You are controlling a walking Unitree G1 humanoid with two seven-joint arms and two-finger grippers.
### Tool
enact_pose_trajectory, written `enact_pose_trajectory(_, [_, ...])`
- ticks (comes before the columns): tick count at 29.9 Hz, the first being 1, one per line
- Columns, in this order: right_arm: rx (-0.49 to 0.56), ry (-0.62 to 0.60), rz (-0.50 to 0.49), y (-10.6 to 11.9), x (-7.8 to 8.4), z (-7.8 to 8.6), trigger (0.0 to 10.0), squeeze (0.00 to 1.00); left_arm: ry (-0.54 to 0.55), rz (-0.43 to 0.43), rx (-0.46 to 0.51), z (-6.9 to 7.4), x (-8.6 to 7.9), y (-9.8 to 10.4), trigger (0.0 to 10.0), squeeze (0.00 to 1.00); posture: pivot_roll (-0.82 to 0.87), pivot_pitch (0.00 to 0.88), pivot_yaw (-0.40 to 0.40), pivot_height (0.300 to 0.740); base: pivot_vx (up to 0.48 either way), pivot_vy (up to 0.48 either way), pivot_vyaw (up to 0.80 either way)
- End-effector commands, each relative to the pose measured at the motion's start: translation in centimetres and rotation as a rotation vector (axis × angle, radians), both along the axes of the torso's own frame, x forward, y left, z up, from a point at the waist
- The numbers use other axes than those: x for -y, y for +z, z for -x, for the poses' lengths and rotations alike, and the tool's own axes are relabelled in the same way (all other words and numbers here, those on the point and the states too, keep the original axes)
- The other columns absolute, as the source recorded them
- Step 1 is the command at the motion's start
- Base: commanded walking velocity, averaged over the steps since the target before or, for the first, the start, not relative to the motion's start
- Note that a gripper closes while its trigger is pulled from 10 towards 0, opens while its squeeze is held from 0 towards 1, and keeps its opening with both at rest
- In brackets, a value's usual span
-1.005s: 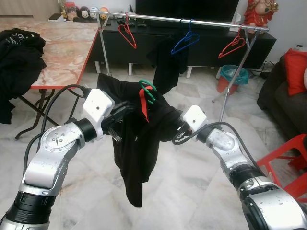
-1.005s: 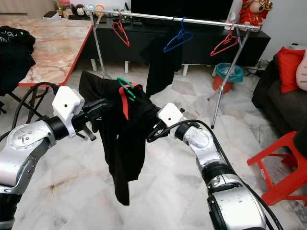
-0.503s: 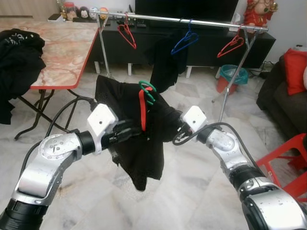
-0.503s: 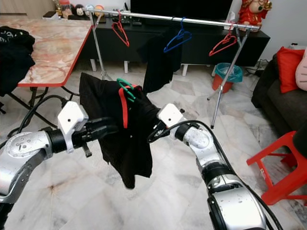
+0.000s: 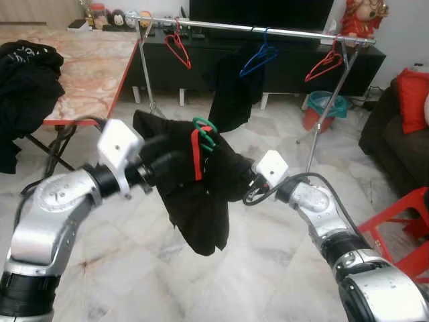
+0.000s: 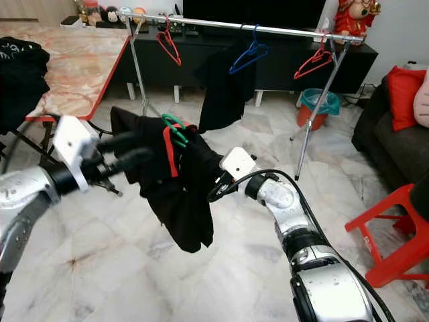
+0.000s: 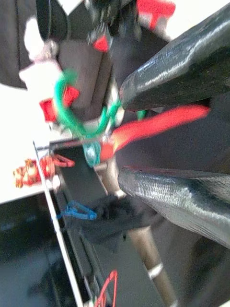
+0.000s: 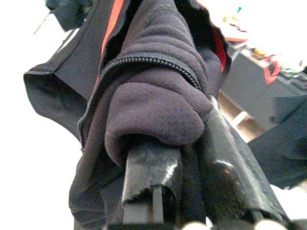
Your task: Hang hanger
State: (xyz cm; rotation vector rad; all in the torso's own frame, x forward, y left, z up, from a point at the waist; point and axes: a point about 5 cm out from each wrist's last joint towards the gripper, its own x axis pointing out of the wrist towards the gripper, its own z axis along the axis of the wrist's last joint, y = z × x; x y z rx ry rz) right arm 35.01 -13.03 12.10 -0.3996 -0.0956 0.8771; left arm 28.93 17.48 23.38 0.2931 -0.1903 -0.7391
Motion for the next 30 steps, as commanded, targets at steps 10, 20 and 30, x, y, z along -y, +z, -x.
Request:
enact_pose_trajectory(10, [-0.023, 0.144, -0.024, 0.7, 0.6, 0.7, 10.0, 0.0, -0.228, -0.135, -0.154, 1.5, 0.6, -1.8, 10.0, 1.0, 0.11, 0.0, -0.068, 0.74, 0.0, 0.0, 0.0])
enact_pose_trajectory(20, [-0.05, 0.249, -0.023, 0.9, 0.3, 1.1, 10.0, 0.0, -0.279, -0.192, -0.142, 1.1, 1.2, -1.8, 10.0, 1.0, 0.11, 0.0, -0.071, 0.74, 0.0, 0.0, 0.0])
enact_pose_trajectory(30, [-0.063, 0.255, -0.011, 0.7, 0.5, 1.3, 10.0, 0.0, -0.296, -0.132, -0.109, 1.2, 1.2, 0.2, 10.0, 1.0, 0.11, 0.0, -0.072, 0.74, 0.0, 0.0, 0.0])
